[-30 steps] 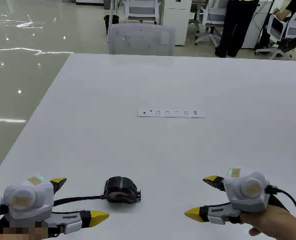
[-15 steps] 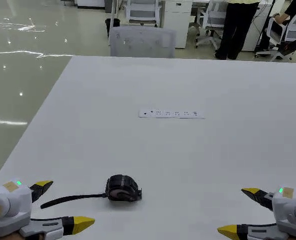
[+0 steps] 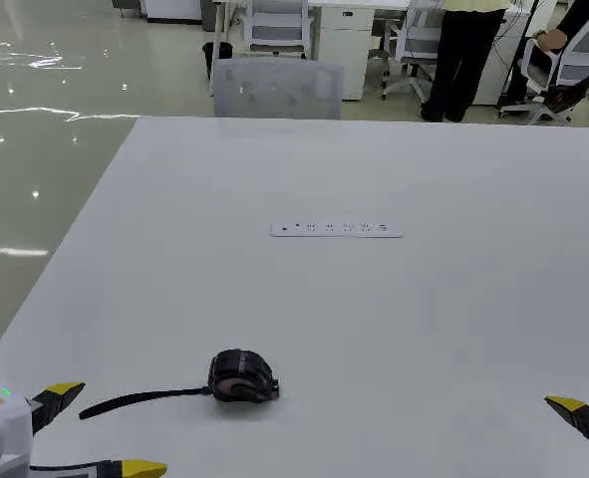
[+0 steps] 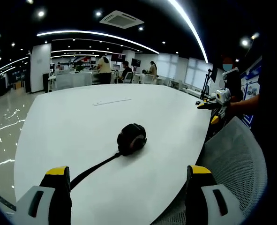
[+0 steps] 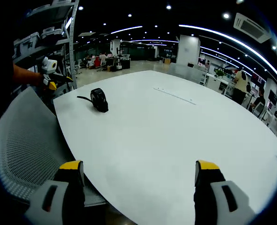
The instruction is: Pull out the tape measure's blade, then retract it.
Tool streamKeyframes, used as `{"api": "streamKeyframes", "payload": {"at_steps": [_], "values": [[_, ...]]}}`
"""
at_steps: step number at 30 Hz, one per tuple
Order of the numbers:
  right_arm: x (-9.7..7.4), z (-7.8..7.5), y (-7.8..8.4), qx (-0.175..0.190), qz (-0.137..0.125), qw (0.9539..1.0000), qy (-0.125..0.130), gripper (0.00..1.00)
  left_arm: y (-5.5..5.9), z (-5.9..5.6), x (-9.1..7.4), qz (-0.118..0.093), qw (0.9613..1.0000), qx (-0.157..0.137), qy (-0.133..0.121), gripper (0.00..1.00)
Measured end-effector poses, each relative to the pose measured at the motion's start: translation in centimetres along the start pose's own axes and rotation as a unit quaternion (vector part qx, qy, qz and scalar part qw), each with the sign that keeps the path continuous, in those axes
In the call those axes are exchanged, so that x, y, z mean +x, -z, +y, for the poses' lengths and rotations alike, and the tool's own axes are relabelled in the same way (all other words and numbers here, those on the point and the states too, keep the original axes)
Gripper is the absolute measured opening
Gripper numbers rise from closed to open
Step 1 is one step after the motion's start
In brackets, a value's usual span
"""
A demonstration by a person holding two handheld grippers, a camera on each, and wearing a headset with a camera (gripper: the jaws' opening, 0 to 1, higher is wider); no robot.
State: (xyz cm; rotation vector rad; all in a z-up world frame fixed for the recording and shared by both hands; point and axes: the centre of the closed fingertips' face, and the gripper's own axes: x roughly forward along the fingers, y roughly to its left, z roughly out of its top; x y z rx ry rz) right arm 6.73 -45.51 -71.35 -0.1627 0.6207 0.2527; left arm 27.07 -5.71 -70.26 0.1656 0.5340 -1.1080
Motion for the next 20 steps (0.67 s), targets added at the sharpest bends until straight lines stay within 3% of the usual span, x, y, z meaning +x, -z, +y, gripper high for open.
{"api": "streamKeyframes", "payload": {"at_steps": [10,20], "values": [[-0.9,0.1,0.2,0.005,0.005,1.0,0.0,1.0,0.1,-0.6,0.1,0.001,1.0,-0.001,0.009,1.0],[-1.1,0.2,-0.1,0.006,-0.003,1.0,0.001,1.0,-0.2,0.1,-0.5,-0.009,0.9998,-0.014,-0.004,1.0]]}}
